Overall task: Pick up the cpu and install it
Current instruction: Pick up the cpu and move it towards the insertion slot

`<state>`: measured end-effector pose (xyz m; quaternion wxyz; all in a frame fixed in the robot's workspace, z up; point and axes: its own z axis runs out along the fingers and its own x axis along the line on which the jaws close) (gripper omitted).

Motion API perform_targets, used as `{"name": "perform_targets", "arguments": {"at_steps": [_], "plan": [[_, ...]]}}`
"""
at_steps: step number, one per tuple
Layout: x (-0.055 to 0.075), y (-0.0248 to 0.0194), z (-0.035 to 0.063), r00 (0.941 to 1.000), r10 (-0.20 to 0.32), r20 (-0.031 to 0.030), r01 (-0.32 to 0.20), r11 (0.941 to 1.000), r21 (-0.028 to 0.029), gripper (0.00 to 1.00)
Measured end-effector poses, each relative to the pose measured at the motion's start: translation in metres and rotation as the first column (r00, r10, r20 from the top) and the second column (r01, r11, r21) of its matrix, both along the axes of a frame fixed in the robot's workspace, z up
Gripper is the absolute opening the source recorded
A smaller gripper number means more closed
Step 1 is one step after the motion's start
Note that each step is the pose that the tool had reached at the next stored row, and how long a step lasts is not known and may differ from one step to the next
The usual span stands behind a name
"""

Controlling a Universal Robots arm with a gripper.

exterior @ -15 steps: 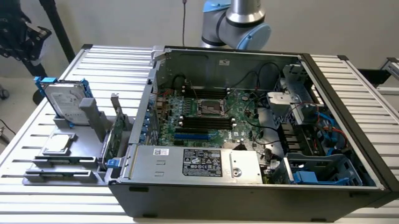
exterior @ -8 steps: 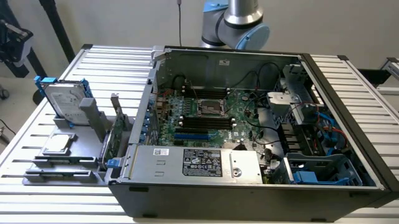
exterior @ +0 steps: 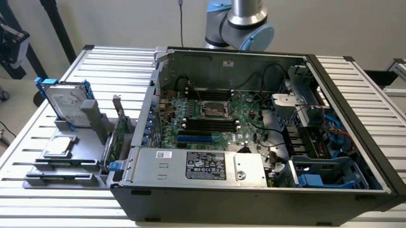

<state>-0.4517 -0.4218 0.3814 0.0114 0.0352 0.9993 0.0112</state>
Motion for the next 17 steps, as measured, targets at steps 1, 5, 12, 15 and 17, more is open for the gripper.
{"name": "perform_targets", "arguments": {"at_steps": [1, 5, 12, 15, 17], "plan": [[0.0000, 0.0000, 0.0000, 1.0000, 0.000, 0.0000, 0.000, 1.0000, 0.0000, 0.11], [0.0000, 0.0000, 0.0000, 1.0000, 0.000, 0.0000, 0.000, 1.0000, 0.0000, 0.11], [0.0000, 0.0000, 0.0000, 1.0000, 0.000, 0.0000, 0.000, 1.0000, 0.0000, 0.24], [-0.0001, -0.0002, -0.0013, 1.0000, 0.000, -0.0001, 0.000, 1.0000, -0.0001, 0.36], [-0.0001, -0.0005, -0.0050, 1.0000, 0.000, 0.0000, 0.000, 1.0000, 0.0000, 0.47]]}}
